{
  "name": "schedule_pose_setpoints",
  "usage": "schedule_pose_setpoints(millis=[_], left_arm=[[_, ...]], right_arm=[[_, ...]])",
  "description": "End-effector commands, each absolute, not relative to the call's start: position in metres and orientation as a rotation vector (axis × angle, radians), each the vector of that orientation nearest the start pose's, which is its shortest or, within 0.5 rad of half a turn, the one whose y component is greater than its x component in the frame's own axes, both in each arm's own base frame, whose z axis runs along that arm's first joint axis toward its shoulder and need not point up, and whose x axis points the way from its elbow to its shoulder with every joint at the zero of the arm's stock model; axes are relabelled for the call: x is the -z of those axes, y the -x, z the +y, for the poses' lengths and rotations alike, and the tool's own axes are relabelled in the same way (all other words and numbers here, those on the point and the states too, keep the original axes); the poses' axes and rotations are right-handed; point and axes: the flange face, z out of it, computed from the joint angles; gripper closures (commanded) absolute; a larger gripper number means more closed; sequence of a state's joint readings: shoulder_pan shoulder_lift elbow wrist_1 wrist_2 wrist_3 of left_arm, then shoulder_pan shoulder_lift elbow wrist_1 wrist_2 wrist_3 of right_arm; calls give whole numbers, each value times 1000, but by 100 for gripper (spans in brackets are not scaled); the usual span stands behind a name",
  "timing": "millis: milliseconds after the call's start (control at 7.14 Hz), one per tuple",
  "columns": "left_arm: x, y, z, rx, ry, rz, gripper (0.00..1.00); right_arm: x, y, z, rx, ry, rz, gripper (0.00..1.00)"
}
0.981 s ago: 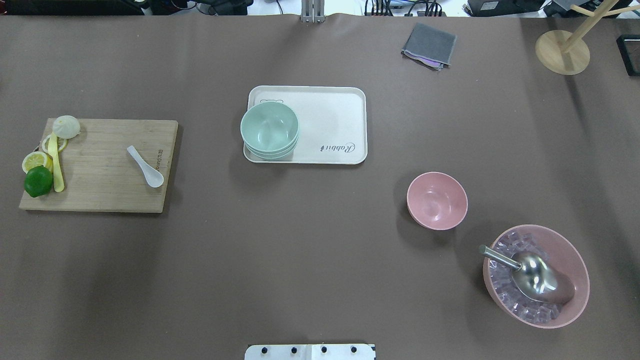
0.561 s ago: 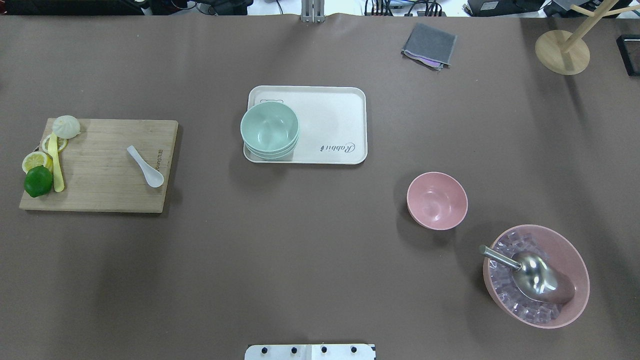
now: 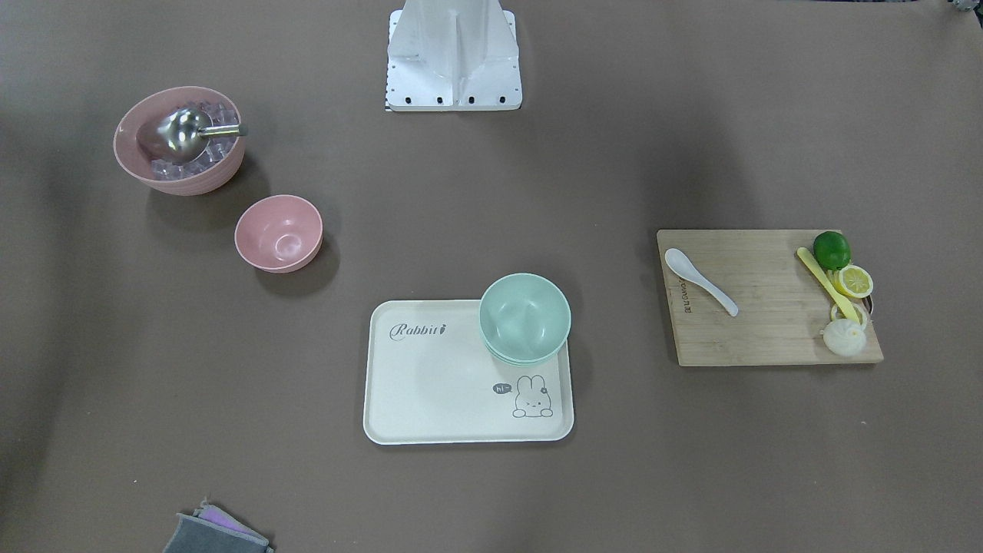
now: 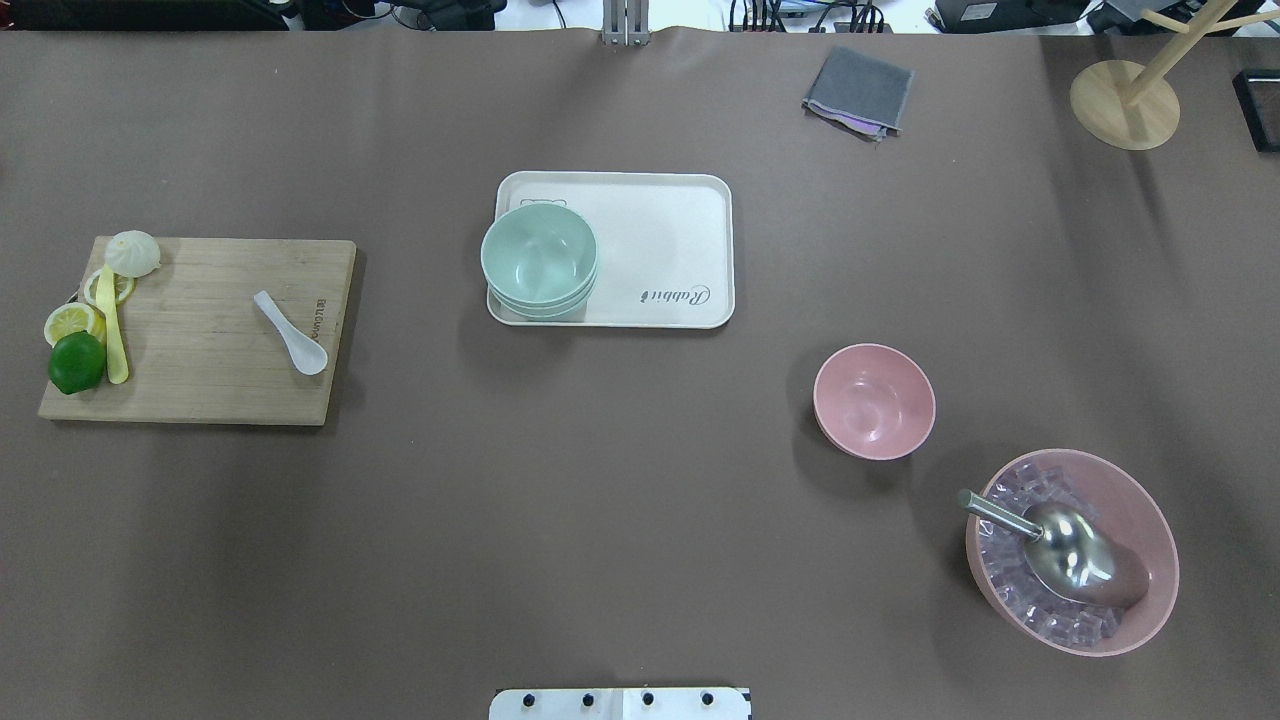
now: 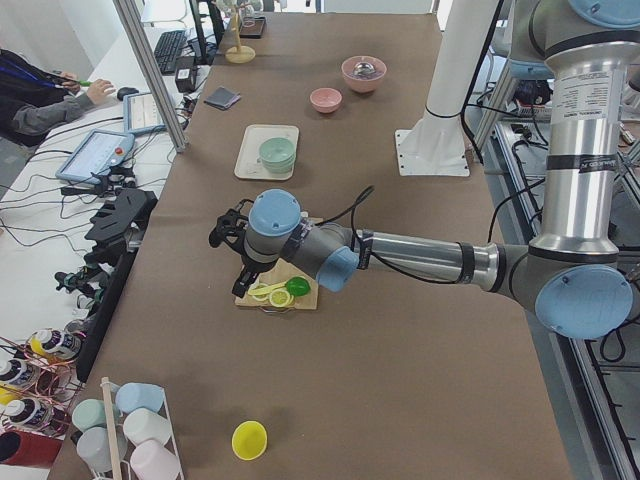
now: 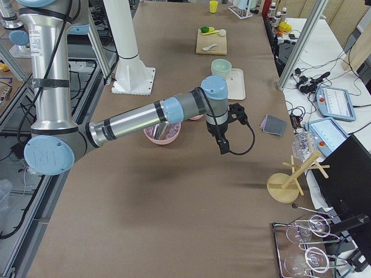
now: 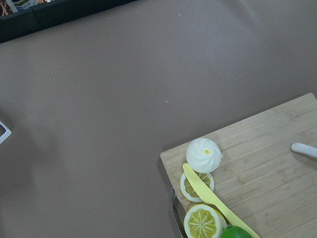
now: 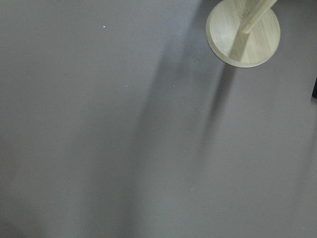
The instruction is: Stack pink bowl on green and place spoon
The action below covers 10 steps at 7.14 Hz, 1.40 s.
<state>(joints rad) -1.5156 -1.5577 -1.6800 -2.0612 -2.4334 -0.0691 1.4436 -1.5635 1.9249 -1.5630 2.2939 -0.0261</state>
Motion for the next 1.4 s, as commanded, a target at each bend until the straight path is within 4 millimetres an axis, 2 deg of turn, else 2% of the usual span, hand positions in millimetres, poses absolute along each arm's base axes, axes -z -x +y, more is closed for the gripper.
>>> schedule_pose_setpoints(millis=[0,140,280,561,701,841,981,1121,1261], left_arm=[[-549,30,-507,-242,-513,867,2],[-550,29,-506,-243,-513,864,2],[-551,29,-505,-242,-511,864,2],[-550,30,-506,-241,-513,863,2],[-550,30,-506,-241,-513,863,2],[-550,30,-506,-241,-513,863,2],[-549,29,-506,-241,-513,865,2],[-550,30,-505,-241,-513,863,2],[-550,30,-506,-241,-513,863,2]], right_arm=[[-480,23,-499,298,-348,-774,0],[-469,75,-498,280,-305,-814,0],[-446,143,-494,329,-305,-872,0],[-387,264,-486,358,-249,-944,0],[-376,309,-479,371,-274,-899,0],[-381,335,-468,360,-266,-863,0],[-387,352,-464,371,-259,-844,0],[-395,359,-462,377,-244,-835,0],[-402,368,-458,386,-226,-828,6]])
